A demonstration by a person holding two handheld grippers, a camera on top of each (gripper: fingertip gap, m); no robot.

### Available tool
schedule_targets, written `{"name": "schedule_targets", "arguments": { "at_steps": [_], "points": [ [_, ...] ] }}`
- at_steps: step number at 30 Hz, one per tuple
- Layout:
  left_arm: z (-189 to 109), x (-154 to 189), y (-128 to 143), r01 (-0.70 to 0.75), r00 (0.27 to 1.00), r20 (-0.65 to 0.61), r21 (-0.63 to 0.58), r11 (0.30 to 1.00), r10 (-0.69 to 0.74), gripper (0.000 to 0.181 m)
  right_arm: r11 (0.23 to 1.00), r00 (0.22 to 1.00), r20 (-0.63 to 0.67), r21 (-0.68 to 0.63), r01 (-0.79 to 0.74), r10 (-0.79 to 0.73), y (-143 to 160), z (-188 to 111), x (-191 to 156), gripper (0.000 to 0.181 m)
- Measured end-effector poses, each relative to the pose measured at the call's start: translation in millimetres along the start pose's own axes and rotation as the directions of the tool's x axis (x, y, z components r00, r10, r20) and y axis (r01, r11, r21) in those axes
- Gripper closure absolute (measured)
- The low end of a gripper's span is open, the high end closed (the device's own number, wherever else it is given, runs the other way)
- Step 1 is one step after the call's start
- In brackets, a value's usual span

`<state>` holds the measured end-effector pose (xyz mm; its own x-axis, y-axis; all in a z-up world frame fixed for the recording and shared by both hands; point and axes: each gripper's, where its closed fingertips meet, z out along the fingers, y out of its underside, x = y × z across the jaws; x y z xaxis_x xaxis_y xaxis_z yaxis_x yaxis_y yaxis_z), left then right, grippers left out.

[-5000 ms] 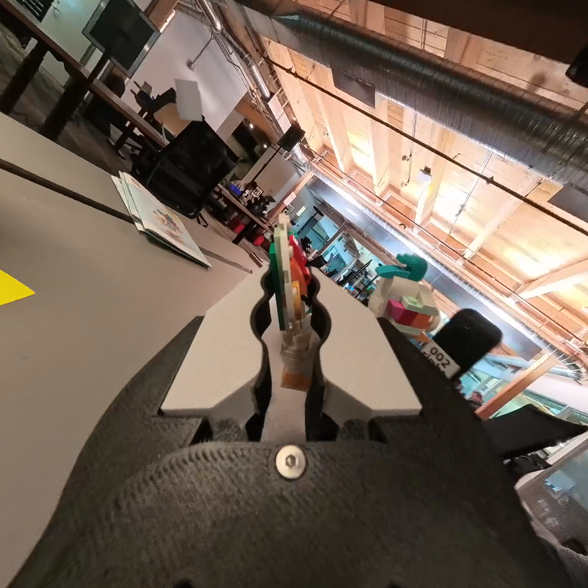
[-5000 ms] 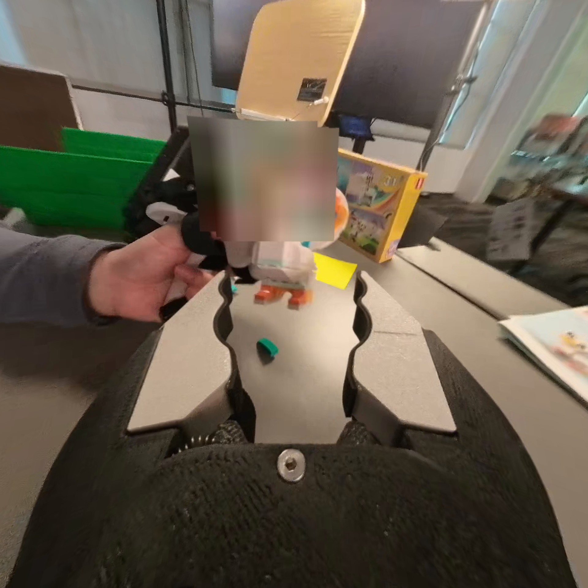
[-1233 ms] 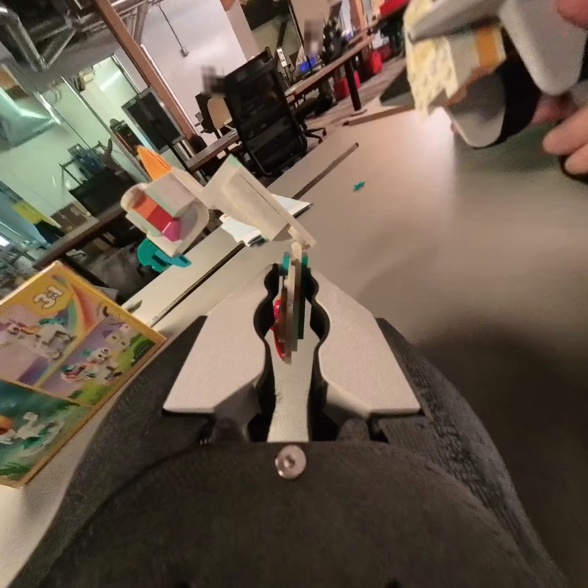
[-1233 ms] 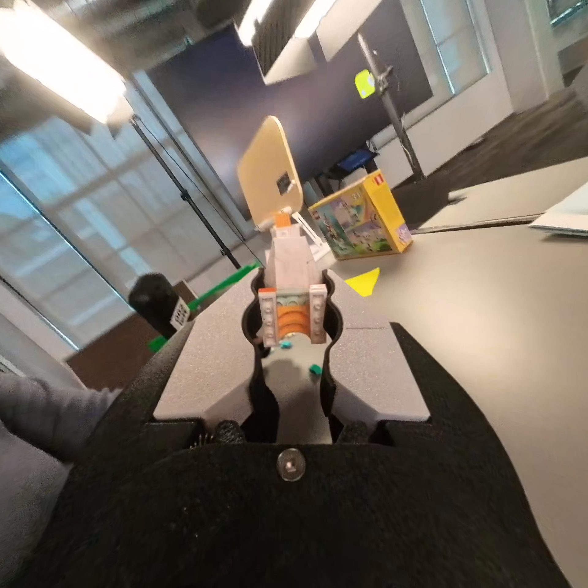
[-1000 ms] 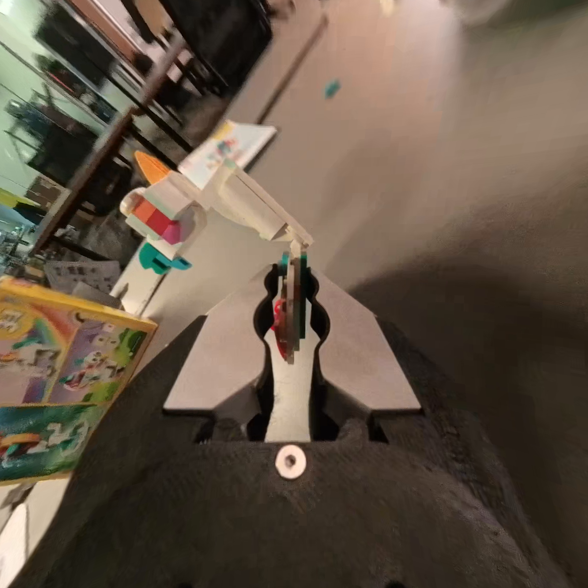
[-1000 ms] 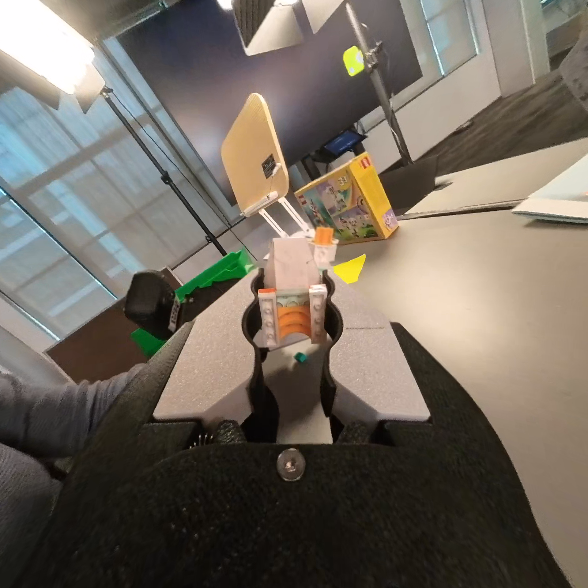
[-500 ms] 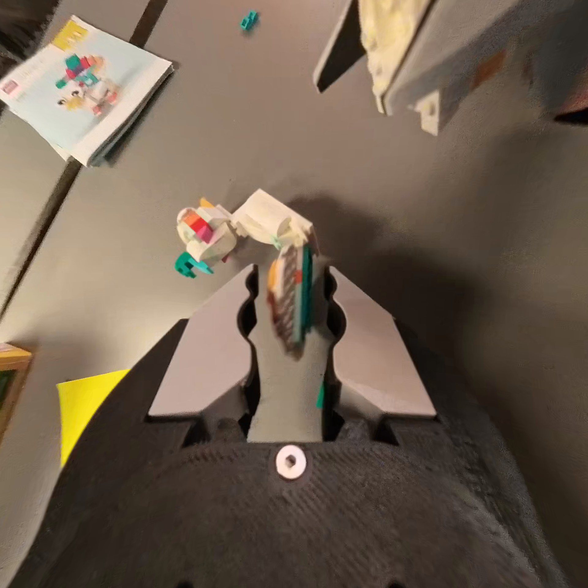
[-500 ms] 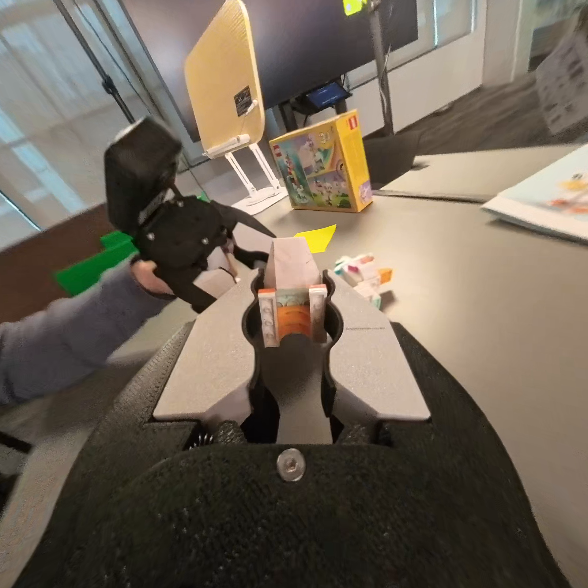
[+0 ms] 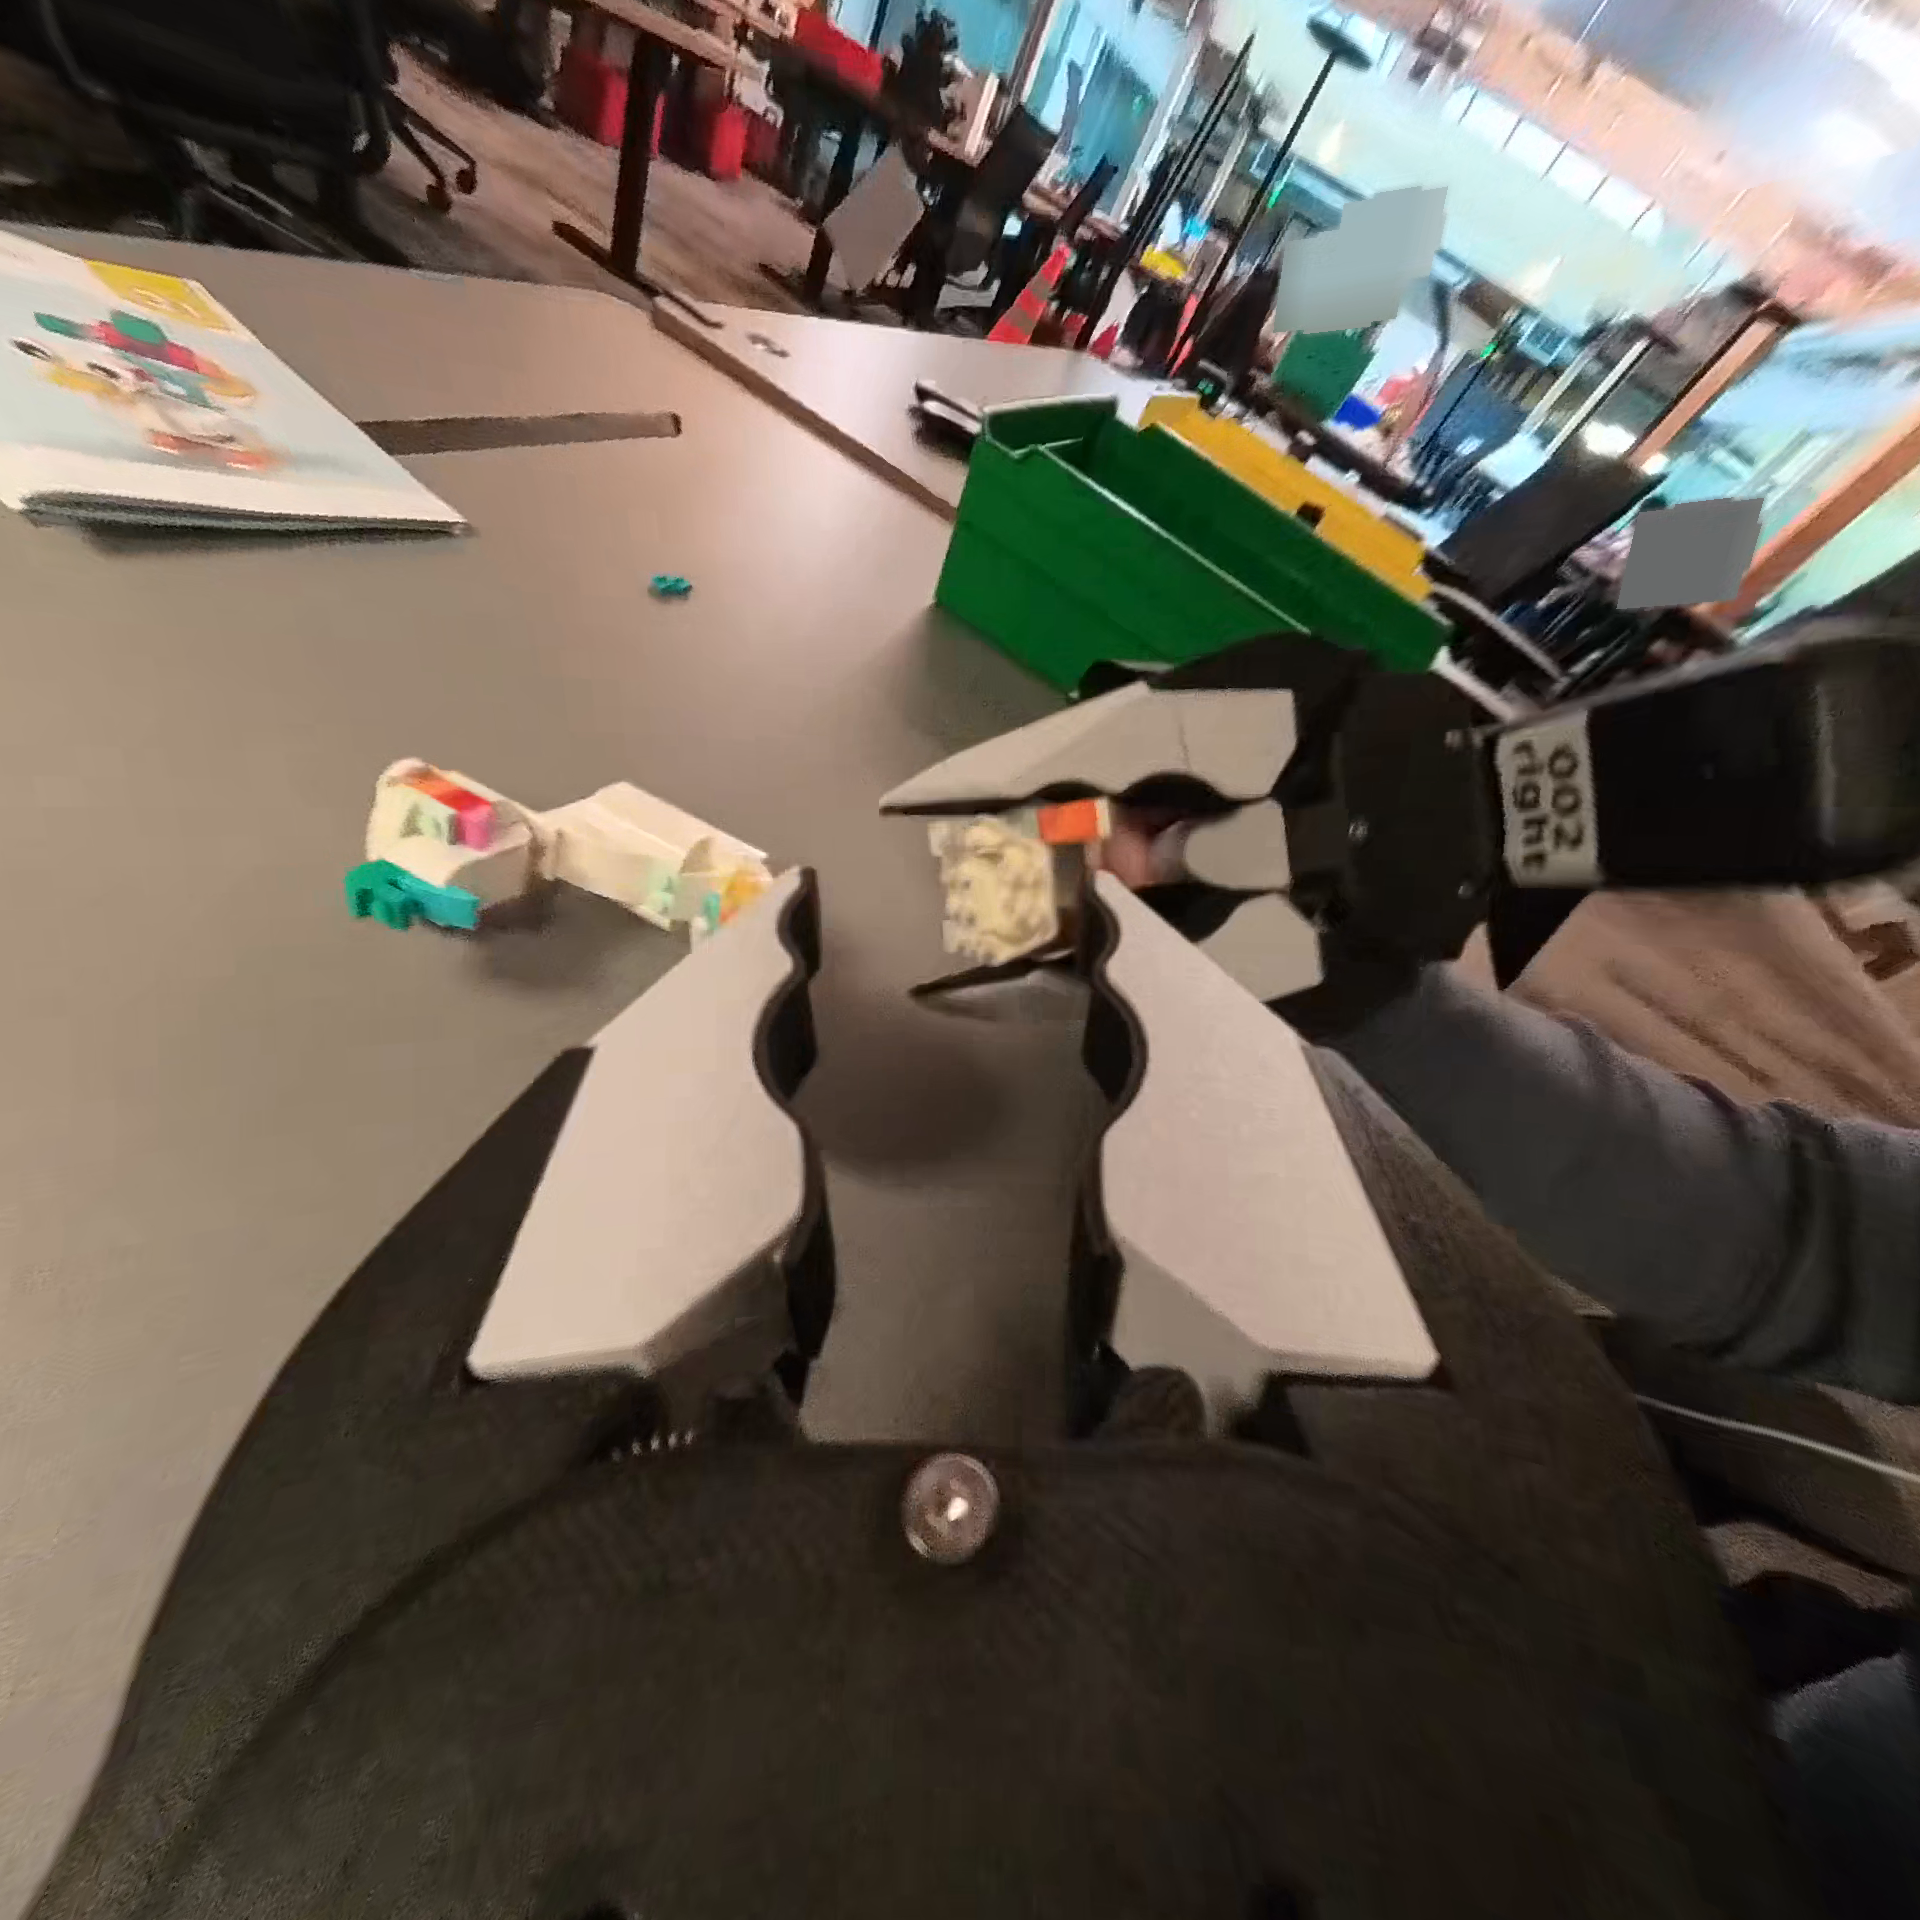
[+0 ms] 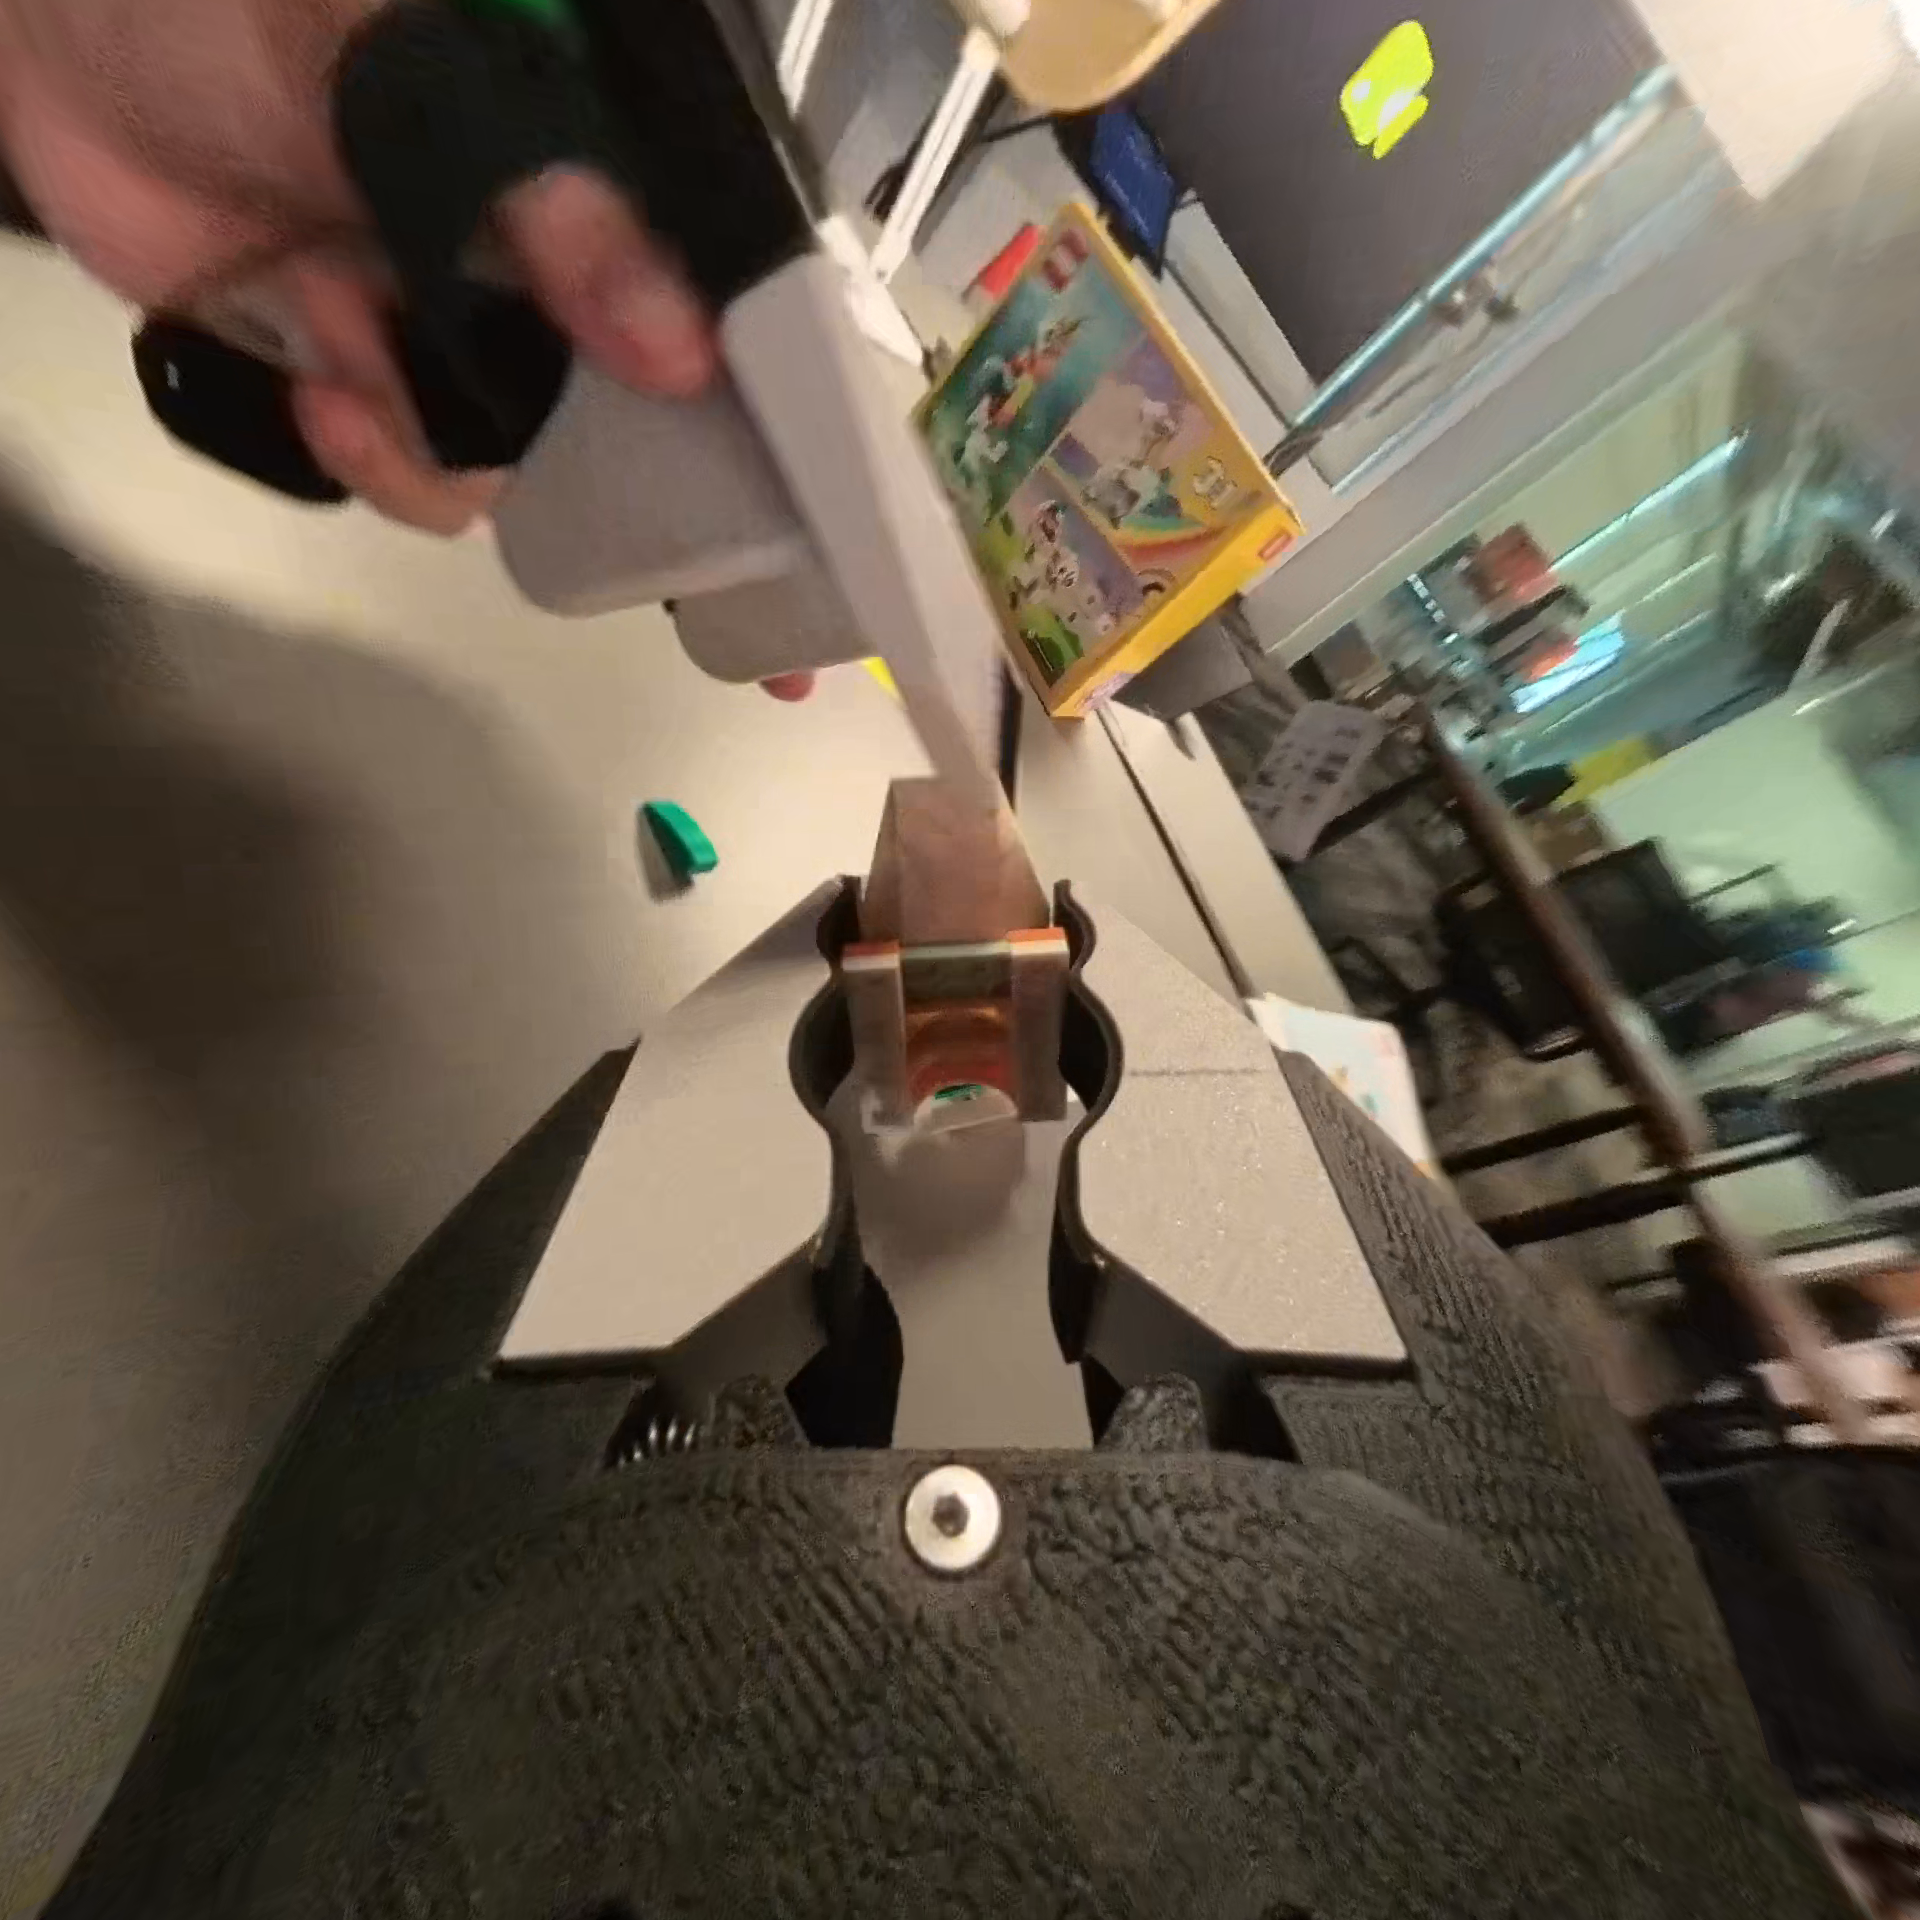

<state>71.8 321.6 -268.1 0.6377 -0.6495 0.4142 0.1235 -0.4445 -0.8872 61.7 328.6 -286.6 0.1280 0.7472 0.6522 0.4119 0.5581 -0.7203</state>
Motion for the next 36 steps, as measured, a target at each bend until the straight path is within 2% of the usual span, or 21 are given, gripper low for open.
{"name": "schedule_targets", "arguments": {
  "at_steps": [4,8,9,12,15,17,18,20,22,27,30,33,36],
  "points": [
    [1.7,2.3,12.7,-0.047,0.999,-0.003,-0.055,0.997,0.047,0.154,0.972,0.973,-0.025,-0.056,0.226,-0.228,0.0,6.7,-12.8,0.147],
    [6.2,5.0,24.8,-0.094,0.996,-0.003,-0.11,0.99,0.094,0.166,0.949,0.95,-0.04,-0.085,0.305,-0.309,0.7,8.5,-15.0,0.147],
    [6.4,5.9,25.4,-0.101,0.995,-0.006,-0.116,0.988,0.101,0.173,0.943,0.945,-0.043,-0.091,0.319,-0.324,1.4,8.6,-14.8,0.146],
    [5.1,5.1,27.0,-0.134,0.991,0.01,-0.142,0.981,0.137,0.175,0.949,0.951,-0.038,-0.083,0.303,-0.307,0.5,8.4,-16.1,0.145],
    [-1.8,-10.8,13.0,-0.267,0.947,0.164,-0.085,0.96,0.278,0.176,0.991,0.991,-0.036,-0.014,0.132,-0.133,-8.7,0.9,-6.4,0.123],
    [-9.0,-15.2,-4.0,-0.337,0.91,0.256,0.001,0.942,0.325,0.176,0.994,0.995,-0.037,0.062,-0.089,0.092,-16.1,-4.0,7.1,0.122],
    [-12.5,-15.3,-11.9,-0.371,0.892,0.295,0.044,0.928,0.342,0.176,0.968,0.974,-0.029,0.123,-0.22,0.225,-22.5,-6.8,14.5,0.125],
    [-18.5,-15.7,-22.7,-0.447,0.844,0.377,0.098,0.889,0.383,0.176,0.864,0.88,-0.027,0.211,-0.458,0.474,-27.4,-11.3,32.6,0.14],
    [-21.3,-12.9,-28.2,-0.512,0.798,0.436,0.125,0.85,0.416,0.176,0.761,0.788,0.018,0.247,-0.6,0.616,-28.2,-12.4,38.0,0.143],
    [-22.9,-2.8,-34.8,-0.645,0.677,0.543,0.115,0.755,0.496,0.176,0.609,0.649,0.133,0.247,-0.754,0.749,-32.7,-9.0,32.2,0.149],
    [-20.8,-4.0,-32.6,-0.697,0.603,0.581,0.048,0.716,0.547,0.176,0.534,0.582,0.216,0.244,-0.81,0.784,-40.2,-9.2,28.3,0.149],
    [-18.1,-2.2,-30.3,-0.757,0.517,0.6,-0.013,0.653,0.611,0.175,0.471,0.515,0.257,0.215,-0.855,0.818,-38.7,-8.6,27.0,0.158],
    [-16.1,-1.7,-29.6,-0.784,0.469,0.608,-0.048,0.619,0.641,0.175,0.432,0.469,0.29,0.185,-0.883,0.834,-37.0,-7.9,25.7,0.165]
  ]
}}
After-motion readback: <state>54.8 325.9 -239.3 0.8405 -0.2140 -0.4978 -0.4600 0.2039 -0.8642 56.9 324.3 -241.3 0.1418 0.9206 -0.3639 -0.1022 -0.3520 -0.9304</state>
